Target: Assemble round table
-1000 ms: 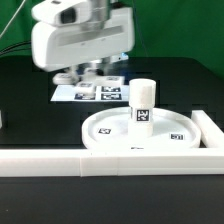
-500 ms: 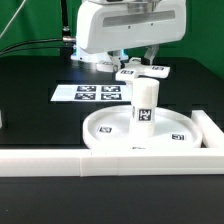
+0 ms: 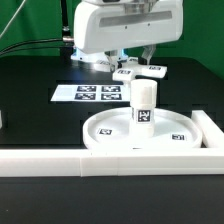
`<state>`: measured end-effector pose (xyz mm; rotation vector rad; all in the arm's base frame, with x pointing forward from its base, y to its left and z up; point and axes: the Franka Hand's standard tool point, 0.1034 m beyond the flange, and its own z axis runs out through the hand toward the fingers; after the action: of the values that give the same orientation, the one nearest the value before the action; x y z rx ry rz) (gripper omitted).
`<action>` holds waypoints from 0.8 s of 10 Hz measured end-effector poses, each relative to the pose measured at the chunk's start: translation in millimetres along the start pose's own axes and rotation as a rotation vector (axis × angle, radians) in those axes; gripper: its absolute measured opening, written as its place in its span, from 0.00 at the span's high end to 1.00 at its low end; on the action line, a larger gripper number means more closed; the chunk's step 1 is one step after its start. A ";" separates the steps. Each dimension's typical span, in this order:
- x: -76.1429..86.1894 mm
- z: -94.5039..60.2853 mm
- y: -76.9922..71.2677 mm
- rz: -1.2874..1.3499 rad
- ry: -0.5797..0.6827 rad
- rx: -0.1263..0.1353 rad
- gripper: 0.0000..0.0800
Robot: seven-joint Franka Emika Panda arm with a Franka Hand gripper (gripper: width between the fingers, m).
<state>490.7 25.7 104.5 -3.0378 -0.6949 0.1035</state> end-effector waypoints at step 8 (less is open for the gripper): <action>22.9 -24.6 4.2 -0.009 0.033 -0.010 0.45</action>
Offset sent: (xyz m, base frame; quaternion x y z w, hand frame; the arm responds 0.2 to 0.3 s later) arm 0.0433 0.0201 0.0304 0.0081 -0.0094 -0.0400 0.9991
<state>514.8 31.7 127.5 -3.0378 -0.7085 0.0497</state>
